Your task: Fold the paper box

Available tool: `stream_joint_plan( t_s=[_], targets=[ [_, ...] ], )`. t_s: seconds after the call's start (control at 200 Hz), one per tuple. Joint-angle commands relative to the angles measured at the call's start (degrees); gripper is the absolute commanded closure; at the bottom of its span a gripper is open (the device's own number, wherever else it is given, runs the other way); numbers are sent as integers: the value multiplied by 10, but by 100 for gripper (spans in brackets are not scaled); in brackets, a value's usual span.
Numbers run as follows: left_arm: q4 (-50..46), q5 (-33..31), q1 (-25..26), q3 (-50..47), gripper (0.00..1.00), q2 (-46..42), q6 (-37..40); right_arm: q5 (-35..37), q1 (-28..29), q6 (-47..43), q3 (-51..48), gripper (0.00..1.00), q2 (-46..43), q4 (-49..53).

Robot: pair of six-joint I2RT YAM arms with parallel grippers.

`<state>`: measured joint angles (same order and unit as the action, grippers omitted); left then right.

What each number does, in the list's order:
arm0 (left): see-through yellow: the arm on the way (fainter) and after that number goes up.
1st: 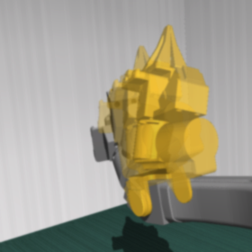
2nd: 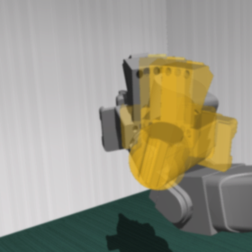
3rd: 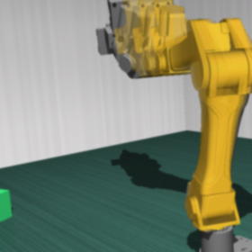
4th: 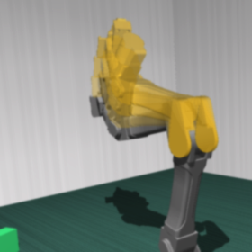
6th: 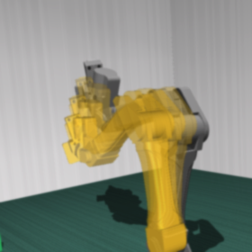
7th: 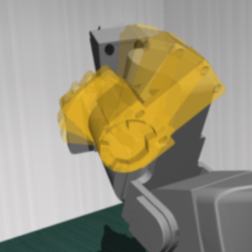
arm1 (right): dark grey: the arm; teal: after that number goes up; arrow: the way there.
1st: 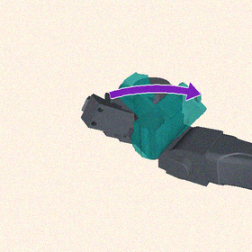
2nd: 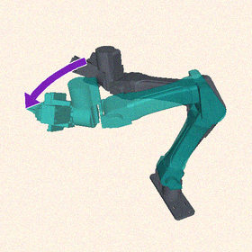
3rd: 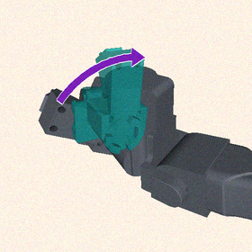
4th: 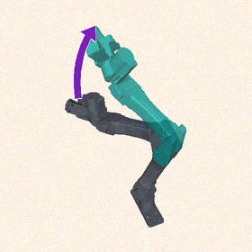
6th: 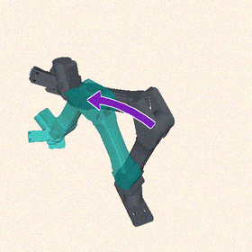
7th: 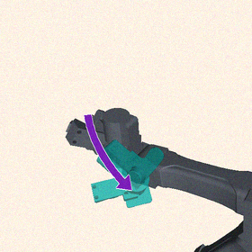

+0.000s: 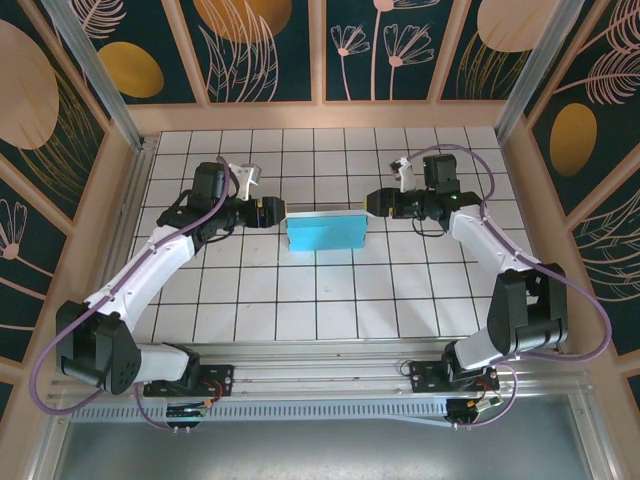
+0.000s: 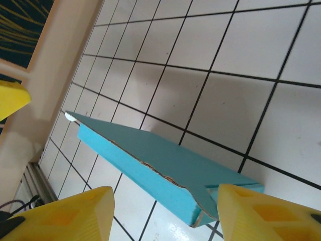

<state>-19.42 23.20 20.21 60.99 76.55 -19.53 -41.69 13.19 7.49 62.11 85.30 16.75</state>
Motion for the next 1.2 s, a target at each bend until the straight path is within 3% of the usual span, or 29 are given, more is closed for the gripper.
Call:
stream_joint_plan(
  t_s=[0.0, 0.23, 0.33, 0.491, 1.011, 1.196],
  targets=[
    [21, 10, -3, -10, 22, 3, 11, -3, 12, -2, -7, 46, 10, -4],
    [22, 11, -3, -10, 22, 14, 13, 18, 22, -13, -2, 53, 14, 6],
    [25, 11, -3, -12, 22, 16, 14, 40, 22, -19, -4, 45, 10, 12],
    [31, 21, -3, -14, 22, 25, 13, 48, 24, -29, -6, 44, 11, 22],
    [50, 41, -3, -20, 34, 47, -3, 35, 32, -24, -5, 69, 27, 9],
    [58, 43, -3, -18, 41, 59, -11, 42, 36, -25, -3, 70, 28, 14]
  ],
)
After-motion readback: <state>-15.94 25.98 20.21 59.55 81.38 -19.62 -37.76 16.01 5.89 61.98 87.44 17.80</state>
